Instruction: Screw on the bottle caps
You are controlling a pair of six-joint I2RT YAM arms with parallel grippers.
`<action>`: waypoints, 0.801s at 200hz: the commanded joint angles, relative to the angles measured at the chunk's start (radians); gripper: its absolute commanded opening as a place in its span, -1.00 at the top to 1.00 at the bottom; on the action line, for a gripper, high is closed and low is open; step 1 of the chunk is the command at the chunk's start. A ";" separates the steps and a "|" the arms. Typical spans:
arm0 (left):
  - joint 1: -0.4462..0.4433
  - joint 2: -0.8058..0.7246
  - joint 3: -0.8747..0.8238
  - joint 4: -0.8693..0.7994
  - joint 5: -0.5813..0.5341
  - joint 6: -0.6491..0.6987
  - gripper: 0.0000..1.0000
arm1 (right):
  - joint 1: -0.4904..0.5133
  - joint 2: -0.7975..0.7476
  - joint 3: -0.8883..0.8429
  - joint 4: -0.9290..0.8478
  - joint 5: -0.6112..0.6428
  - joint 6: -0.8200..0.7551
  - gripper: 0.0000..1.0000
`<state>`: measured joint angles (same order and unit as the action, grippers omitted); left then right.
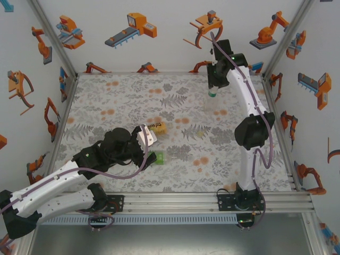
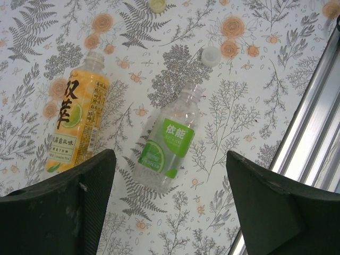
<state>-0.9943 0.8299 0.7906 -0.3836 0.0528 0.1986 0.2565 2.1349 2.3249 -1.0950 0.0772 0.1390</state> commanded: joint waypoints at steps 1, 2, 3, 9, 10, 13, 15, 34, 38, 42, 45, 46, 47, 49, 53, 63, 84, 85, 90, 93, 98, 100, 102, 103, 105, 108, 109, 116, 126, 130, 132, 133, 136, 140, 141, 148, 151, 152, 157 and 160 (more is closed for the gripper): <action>0.002 0.006 0.002 0.017 0.007 -0.005 -0.55 | -0.008 -0.004 0.018 -0.038 0.020 -0.016 0.19; 0.002 0.006 0.002 0.016 0.006 -0.004 -0.55 | -0.009 -0.005 0.019 -0.039 0.021 -0.016 0.18; 0.002 0.006 0.002 0.015 0.006 -0.003 -0.56 | -0.008 -0.005 0.021 -0.040 0.022 -0.016 0.18; 0.002 0.007 0.006 0.013 0.005 0.000 -0.56 | -0.007 -0.006 0.028 -0.043 0.023 -0.017 0.15; 0.002 0.008 0.007 0.012 0.005 0.000 -0.56 | -0.008 -0.008 0.030 -0.044 0.024 -0.017 0.14; 0.002 0.009 0.008 0.010 0.004 0.001 -0.56 | -0.008 -0.008 0.034 -0.046 0.024 -0.018 0.13; 0.002 0.009 0.010 0.009 0.004 0.003 -0.56 | -0.008 -0.010 0.036 -0.048 0.024 -0.018 0.12; 0.002 0.013 0.017 0.000 0.000 0.011 -0.57 | -0.008 -0.018 0.056 -0.061 0.026 -0.023 0.08; 0.002 0.013 0.019 -0.003 0.000 0.012 -0.57 | -0.008 -0.022 0.059 -0.063 0.027 -0.026 0.08; 0.002 0.013 0.020 -0.005 0.000 0.015 -0.57 | -0.008 -0.024 0.061 -0.066 0.027 -0.028 0.07; 0.002 0.013 0.021 -0.007 -0.001 0.015 -0.57 | -0.008 -0.027 0.062 -0.066 0.027 -0.029 0.07; 0.002 0.013 0.022 -0.007 -0.001 0.015 -0.57 | -0.009 -0.028 0.062 -0.066 0.028 -0.029 0.07; 0.002 0.013 0.022 -0.009 -0.001 0.015 -0.57 | -0.009 -0.029 0.062 -0.066 0.028 -0.030 0.07; 0.002 0.014 0.022 -0.011 -0.001 0.016 -0.57 | -0.009 -0.030 0.062 -0.068 0.030 -0.032 0.07; 0.002 0.014 0.025 -0.013 -0.002 0.017 -0.57 | -0.008 -0.035 0.062 -0.069 0.032 -0.034 0.07; 0.003 0.015 0.030 -0.022 -0.001 0.021 -0.57 | -0.009 -0.045 0.062 -0.068 0.037 -0.040 0.06; 0.002 0.013 0.039 -0.034 -0.005 0.025 -0.57 | -0.008 -0.059 0.059 -0.065 0.038 -0.045 0.05; 0.002 0.013 0.039 -0.034 -0.005 0.024 -0.57 | -0.008 -0.059 0.059 -0.065 0.038 -0.047 0.04; 0.002 0.013 0.041 -0.037 -0.004 0.024 -0.57 | -0.008 -0.063 0.058 -0.065 0.036 -0.048 0.04; 0.002 0.013 0.042 -0.038 -0.005 0.024 -0.57 | -0.009 -0.063 0.058 -0.065 0.036 -0.049 0.04; 0.002 0.011 0.043 -0.040 -0.004 0.024 -0.57 | -0.009 -0.064 0.057 -0.065 0.035 -0.050 0.05; 0.002 0.011 0.044 -0.041 -0.005 0.023 -0.57 | -0.009 -0.066 0.056 -0.065 0.035 -0.049 0.06; 0.002 0.010 0.044 -0.041 -0.004 0.022 -0.57 | -0.008 -0.066 0.056 -0.065 0.034 -0.050 0.06; 0.002 0.010 0.044 -0.041 -0.004 0.022 -0.57 | -0.008 -0.066 0.055 -0.065 0.033 -0.050 0.06; 0.002 0.011 0.044 -0.041 -0.004 0.021 -0.57 | -0.008 -0.067 0.054 -0.065 0.032 -0.051 0.06; 0.002 0.009 0.044 -0.043 -0.003 0.019 -0.57 | -0.008 -0.068 0.053 -0.066 0.030 -0.051 0.06; 0.002 0.009 0.045 -0.043 -0.003 0.019 -0.57 | -0.008 -0.068 0.053 -0.066 0.030 -0.051 0.06; 0.002 0.008 0.045 -0.043 -0.001 0.015 -0.57 | -0.008 -0.072 0.051 -0.068 0.029 -0.049 0.07; 0.002 0.007 0.047 -0.047 0.003 0.012 -0.57 | -0.008 -0.082 0.045 -0.068 0.027 -0.048 0.05; 0.002 0.006 0.048 -0.047 0.003 0.012 -0.57 | -0.008 -0.085 0.044 -0.068 0.026 -0.048 0.06; 0.002 0.005 0.048 -0.048 0.004 0.012 -0.57 | -0.008 -0.086 0.044 -0.067 0.026 -0.049 0.05; 0.002 0.005 0.049 -0.048 0.005 0.012 -0.57 | -0.008 -0.087 0.044 -0.067 0.025 -0.049 0.05; 0.002 0.005 0.050 -0.048 0.004 0.012 -0.57 | -0.008 -0.090 0.041 -0.066 0.025 -0.048 0.05; 0.002 0.004 0.051 -0.049 0.005 0.011 -0.57 | -0.009 -0.093 0.041 -0.066 0.025 -0.050 0.05; 0.002 0.005 0.051 -0.050 0.005 0.011 -0.57 | -0.008 -0.095 0.041 -0.066 0.026 -0.050 0.05; 0.002 0.006 0.052 -0.053 0.003 0.012 -0.57 | -0.008 -0.100 0.039 -0.066 0.027 -0.049 0.05; 0.002 0.006 0.054 -0.055 0.003 0.012 -0.57 | -0.008 -0.104 0.038 -0.066 0.028 -0.049 0.05; 0.002 0.005 0.054 -0.056 0.004 0.012 -0.57 | -0.008 -0.105 0.037 -0.066 0.028 -0.049 0.05; 0.002 0.008 0.056 -0.060 0.001 0.014 -0.57 | -0.008 -0.113 0.035 -0.066 0.030 -0.050 0.04; 0.002 0.008 0.057 -0.062 0.000 0.014 -0.57 | -0.008 -0.117 0.032 -0.066 0.029 -0.049 0.04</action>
<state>-0.9943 0.8417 0.8062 -0.4221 0.0509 0.2054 0.2554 2.0926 2.3520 -1.1408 0.0956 0.1062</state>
